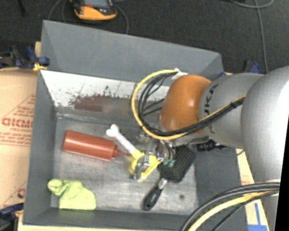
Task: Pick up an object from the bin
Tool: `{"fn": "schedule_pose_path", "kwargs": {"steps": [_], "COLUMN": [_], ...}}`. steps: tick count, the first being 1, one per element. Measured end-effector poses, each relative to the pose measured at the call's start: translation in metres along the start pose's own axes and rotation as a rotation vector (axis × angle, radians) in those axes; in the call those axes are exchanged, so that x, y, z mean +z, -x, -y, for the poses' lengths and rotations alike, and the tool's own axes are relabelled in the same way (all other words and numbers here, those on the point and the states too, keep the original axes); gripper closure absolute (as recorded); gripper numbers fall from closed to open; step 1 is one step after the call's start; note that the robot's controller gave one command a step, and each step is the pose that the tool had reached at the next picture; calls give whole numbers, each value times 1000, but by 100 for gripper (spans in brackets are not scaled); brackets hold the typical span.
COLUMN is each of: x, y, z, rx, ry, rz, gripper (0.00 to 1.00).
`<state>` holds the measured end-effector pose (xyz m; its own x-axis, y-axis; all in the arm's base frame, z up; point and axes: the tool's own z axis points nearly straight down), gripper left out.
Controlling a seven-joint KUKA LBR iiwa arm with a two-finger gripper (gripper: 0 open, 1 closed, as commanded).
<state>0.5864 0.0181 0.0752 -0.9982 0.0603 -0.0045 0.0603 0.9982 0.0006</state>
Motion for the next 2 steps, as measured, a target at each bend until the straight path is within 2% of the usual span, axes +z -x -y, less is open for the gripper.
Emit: {"fn": "schedule_pose_path", "kwargs": {"steps": [1, 2], "x": [-1, -1], "y": [22, 22], "z": [-2, -2], "rx": [3, 3], "ry": [-1, -1], "rz": [3, 3], "gripper": [100, 100]}}
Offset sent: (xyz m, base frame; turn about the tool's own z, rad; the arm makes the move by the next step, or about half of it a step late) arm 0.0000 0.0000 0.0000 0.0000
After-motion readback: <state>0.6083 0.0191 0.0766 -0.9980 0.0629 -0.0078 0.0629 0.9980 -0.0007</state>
